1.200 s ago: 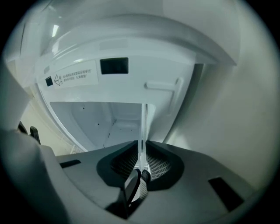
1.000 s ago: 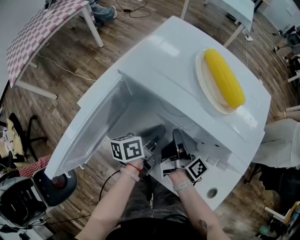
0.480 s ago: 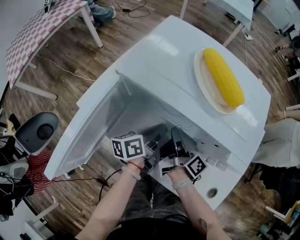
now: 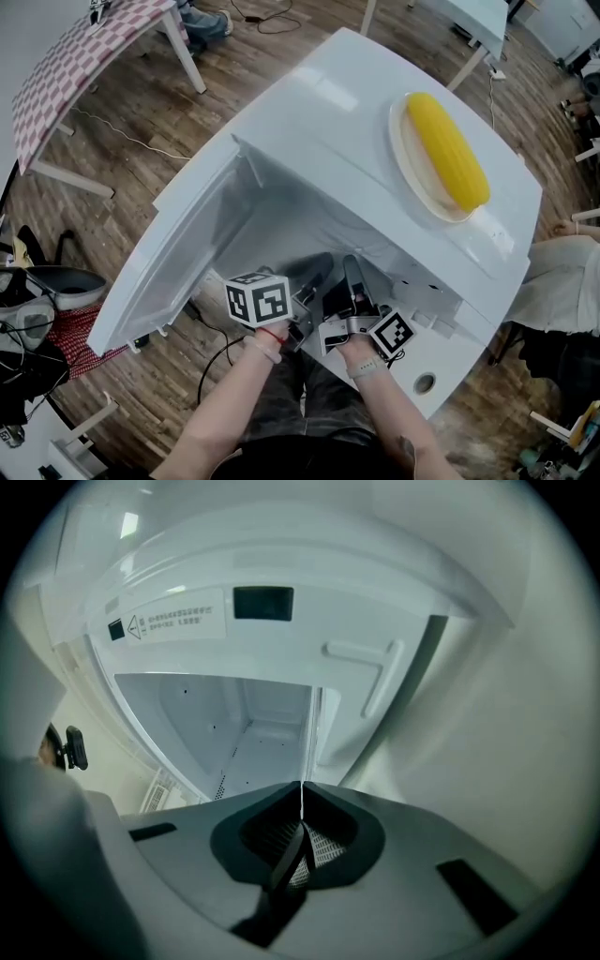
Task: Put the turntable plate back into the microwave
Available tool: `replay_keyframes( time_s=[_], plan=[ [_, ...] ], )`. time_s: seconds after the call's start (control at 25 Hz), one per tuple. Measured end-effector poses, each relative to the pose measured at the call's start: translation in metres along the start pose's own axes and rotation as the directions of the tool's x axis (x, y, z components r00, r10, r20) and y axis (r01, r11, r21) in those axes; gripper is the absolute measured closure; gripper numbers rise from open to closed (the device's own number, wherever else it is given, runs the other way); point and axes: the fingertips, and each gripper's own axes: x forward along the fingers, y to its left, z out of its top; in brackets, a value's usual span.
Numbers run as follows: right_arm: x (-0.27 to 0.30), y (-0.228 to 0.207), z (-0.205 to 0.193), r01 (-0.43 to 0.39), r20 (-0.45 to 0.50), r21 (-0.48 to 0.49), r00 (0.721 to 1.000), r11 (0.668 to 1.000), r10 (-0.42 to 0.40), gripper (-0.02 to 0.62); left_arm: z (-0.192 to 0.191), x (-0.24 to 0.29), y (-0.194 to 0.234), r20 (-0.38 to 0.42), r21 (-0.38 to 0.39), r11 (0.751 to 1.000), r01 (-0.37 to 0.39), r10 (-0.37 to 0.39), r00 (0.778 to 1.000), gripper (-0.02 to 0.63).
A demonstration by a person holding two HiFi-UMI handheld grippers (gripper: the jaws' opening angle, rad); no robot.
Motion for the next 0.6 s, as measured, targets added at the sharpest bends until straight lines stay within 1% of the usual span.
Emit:
replay_keyframes(
  time_s=[0.28, 0.6],
  plan=[
    [-0.01, 0.003, -0.008, -0.017, -0.033, -0.048, 0.999, 0.999, 0.015, 0.575, -0.009, -0.01, -0.005, 0.03, 0.033, 0.999, 0.012, -0.013, 0.999, 0.594],
    [-0.024, 0.005, -0.016, -0.028, -0.038, -0.046, 0.999, 0.999, 0.027, 0.575, -0.018, -0.02, -0.01, 0.042, 0.049, 0.999, 0.013, -0.015, 0.999, 0.594]
  ],
)
